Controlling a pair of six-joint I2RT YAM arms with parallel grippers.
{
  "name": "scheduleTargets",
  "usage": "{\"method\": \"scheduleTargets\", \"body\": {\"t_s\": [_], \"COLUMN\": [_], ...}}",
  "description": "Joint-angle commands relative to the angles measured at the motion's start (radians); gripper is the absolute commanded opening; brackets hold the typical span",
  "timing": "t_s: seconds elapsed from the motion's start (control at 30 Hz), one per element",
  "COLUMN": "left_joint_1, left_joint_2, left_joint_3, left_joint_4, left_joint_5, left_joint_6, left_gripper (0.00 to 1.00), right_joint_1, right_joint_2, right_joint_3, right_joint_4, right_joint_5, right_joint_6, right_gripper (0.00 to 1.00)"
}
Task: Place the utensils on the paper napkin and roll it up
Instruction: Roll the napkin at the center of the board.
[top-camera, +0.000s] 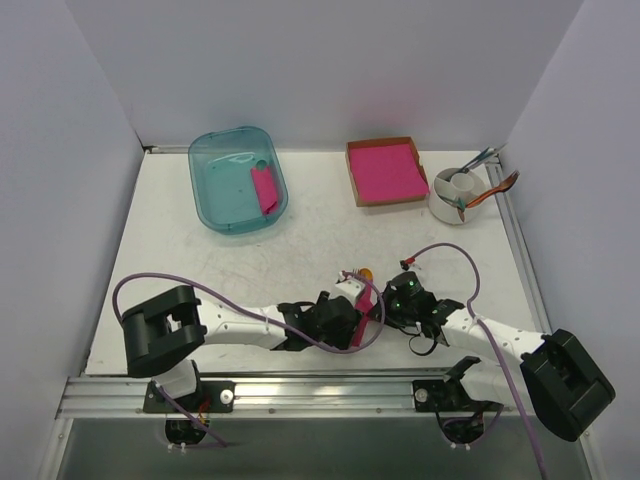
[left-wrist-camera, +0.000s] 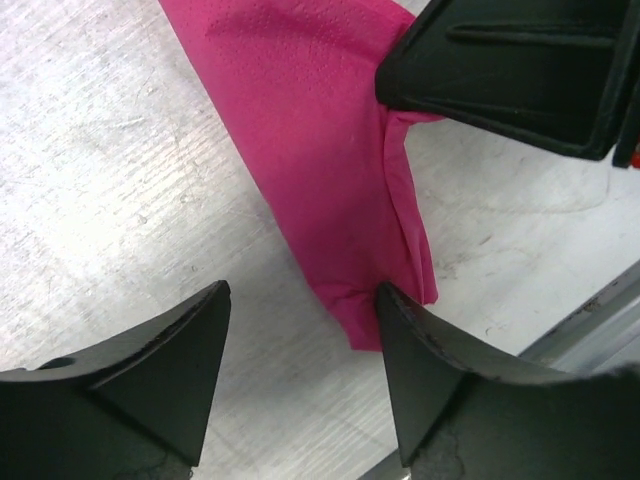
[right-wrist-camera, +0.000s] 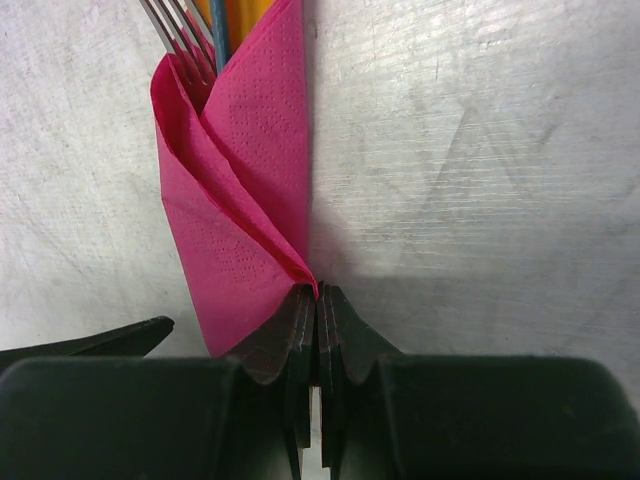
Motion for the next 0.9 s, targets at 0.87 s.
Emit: {"method": "scheduleTargets", "body": {"t_s": [0.87], "left_joint_1": [0.204], "left_joint_2": [0.113], "left_joint_3": [0.248], "left_joint_4": [-0.042], "left_joint_5": [0.180], "left_joint_6": [0.099], "left_gripper": [0.82], "right_joint_1": [-0.013], "right_joint_2": [-0.041], "right_joint_3": [-0.029], "right_joint_4": [-0.013], "right_joint_5": [0.049], "right_joint_6": [-0.018], "right_gripper": [0.00]}}
